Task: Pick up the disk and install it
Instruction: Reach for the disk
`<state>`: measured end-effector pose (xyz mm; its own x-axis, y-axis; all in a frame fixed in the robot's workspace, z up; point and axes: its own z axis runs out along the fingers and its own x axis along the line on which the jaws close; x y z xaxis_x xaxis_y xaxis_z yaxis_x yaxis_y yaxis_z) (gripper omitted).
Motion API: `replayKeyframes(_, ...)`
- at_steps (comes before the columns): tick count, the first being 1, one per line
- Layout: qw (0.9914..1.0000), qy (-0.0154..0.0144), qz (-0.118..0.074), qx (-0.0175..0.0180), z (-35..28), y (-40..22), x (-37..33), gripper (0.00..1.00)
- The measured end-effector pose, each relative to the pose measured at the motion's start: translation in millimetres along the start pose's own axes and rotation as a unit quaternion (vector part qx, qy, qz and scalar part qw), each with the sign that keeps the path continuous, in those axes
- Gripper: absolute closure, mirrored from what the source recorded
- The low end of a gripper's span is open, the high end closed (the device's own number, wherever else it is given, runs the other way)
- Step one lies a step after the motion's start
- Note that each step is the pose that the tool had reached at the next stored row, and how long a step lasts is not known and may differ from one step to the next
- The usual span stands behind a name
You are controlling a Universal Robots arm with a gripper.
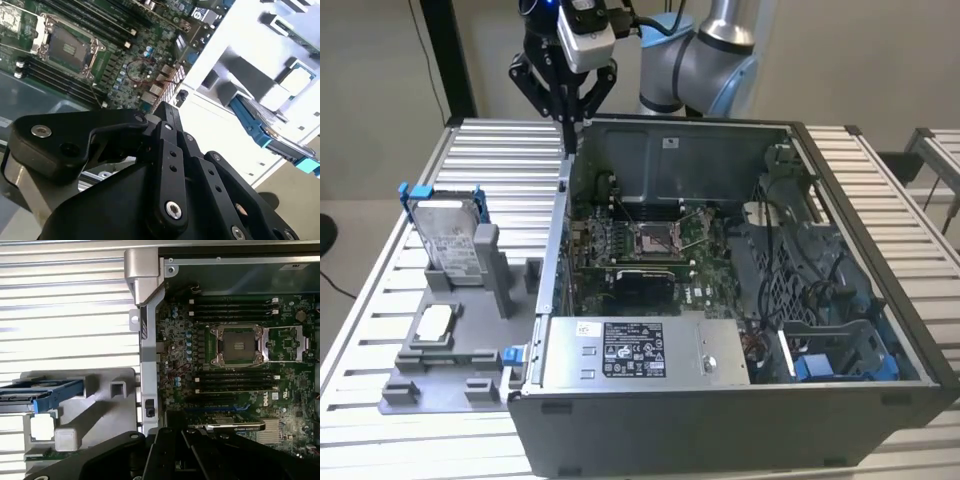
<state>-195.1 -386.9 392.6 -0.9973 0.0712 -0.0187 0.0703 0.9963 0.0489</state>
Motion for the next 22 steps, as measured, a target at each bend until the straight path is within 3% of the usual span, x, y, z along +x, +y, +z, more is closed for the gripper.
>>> replayKeyframes(14,1.0,0.0,0.0,-0.0003,-0.1,4.0,41.0,1.0)
replayKeyframes(22,1.0,0.0,0.0,-0.0005,0.3,3.2,63.7,1.0)
